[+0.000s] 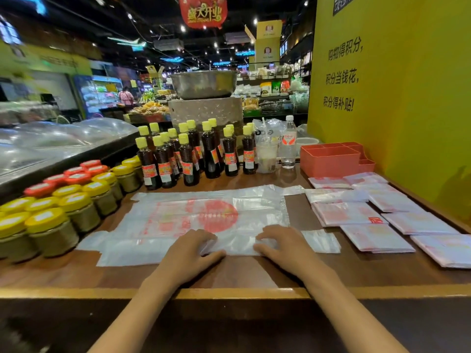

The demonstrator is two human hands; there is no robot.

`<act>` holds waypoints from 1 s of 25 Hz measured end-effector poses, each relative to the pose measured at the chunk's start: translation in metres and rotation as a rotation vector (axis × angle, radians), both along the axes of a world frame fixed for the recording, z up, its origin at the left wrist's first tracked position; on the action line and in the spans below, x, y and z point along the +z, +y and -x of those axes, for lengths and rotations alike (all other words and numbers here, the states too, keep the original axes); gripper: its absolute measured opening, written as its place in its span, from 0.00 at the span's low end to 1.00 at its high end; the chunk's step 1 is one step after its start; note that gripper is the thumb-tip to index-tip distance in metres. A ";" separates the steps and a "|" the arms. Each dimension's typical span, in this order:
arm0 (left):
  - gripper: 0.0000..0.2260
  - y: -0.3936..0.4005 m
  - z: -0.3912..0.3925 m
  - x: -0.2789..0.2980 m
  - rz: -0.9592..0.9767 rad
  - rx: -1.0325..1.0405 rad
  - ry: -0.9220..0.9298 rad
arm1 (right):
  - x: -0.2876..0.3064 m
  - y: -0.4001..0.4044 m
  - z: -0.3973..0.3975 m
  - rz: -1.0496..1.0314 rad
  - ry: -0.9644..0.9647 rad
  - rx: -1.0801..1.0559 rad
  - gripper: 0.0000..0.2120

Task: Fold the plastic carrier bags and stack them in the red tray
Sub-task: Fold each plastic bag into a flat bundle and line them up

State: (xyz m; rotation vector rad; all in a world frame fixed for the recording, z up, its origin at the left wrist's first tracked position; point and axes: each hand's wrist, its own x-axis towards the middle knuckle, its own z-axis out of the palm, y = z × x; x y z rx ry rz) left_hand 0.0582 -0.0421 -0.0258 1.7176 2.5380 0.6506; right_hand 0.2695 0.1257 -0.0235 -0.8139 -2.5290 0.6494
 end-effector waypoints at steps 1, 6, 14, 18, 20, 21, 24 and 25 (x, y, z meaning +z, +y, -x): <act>0.26 -0.001 0.000 0.001 0.004 -0.007 -0.020 | -0.001 0.001 0.001 0.014 0.043 -0.006 0.12; 0.25 -0.007 -0.006 0.006 -0.004 -0.048 -0.053 | -0.009 0.008 0.003 -0.021 0.248 -0.045 0.05; 0.15 -0.041 0.010 0.021 0.050 -0.017 0.106 | 0.000 0.010 -0.001 -0.081 0.567 -0.173 0.05; 0.09 -0.074 0.035 0.034 0.135 0.037 0.086 | 0.002 0.004 -0.011 -0.132 0.274 0.040 0.06; 0.05 -0.083 0.046 0.039 0.186 0.057 0.096 | 0.001 0.005 -0.019 -0.189 0.050 0.170 0.06; 0.04 -0.086 0.049 0.042 0.197 0.051 0.067 | 0.002 0.005 -0.023 -0.168 -0.011 0.203 0.05; 0.03 -0.087 0.046 0.057 0.162 -0.115 0.054 | 0.019 0.006 -0.035 -0.061 -0.035 0.203 0.05; 0.03 -0.089 0.042 0.065 0.162 -0.152 0.029 | 0.027 0.006 -0.036 -0.026 -0.041 0.205 0.06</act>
